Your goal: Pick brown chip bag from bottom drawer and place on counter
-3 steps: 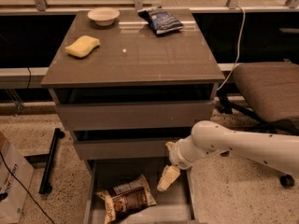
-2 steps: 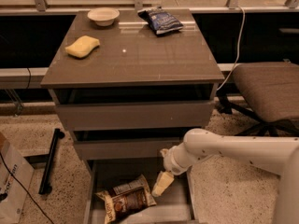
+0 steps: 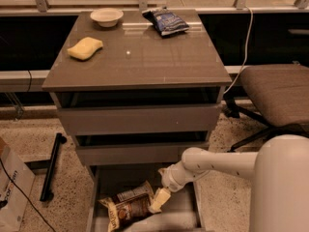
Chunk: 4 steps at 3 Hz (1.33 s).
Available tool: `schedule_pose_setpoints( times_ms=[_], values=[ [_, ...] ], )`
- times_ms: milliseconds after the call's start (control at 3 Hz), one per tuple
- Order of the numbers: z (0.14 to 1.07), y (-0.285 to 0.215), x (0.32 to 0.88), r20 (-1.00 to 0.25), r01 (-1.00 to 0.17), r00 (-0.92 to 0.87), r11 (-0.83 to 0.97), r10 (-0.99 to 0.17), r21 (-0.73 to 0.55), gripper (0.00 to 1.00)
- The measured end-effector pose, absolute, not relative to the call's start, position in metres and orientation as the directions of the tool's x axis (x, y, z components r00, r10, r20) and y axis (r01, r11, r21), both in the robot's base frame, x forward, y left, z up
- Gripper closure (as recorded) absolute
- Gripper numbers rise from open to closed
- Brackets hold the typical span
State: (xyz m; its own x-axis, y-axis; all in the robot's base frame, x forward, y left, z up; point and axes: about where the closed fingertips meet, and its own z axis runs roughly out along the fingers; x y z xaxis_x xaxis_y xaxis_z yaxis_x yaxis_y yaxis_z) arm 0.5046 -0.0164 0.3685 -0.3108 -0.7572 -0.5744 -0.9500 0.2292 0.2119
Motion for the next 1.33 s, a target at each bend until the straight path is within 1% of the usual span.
schedule_pose_setpoints(
  times_ms=[667,1000,1333],
  values=[
    [0.265,0.021,0.491,-0.562,-0.868,-0.474,0.253,-0.678,0.426,0.00],
    [0.218,0.048,0.492,-0.552,-0.805,-0.566,0.265,-0.612,0.531,0.00],
    [0.198,0.063,0.500,-0.552,-0.775,-0.607,0.271,-0.572,0.571,0.00]
  ],
)
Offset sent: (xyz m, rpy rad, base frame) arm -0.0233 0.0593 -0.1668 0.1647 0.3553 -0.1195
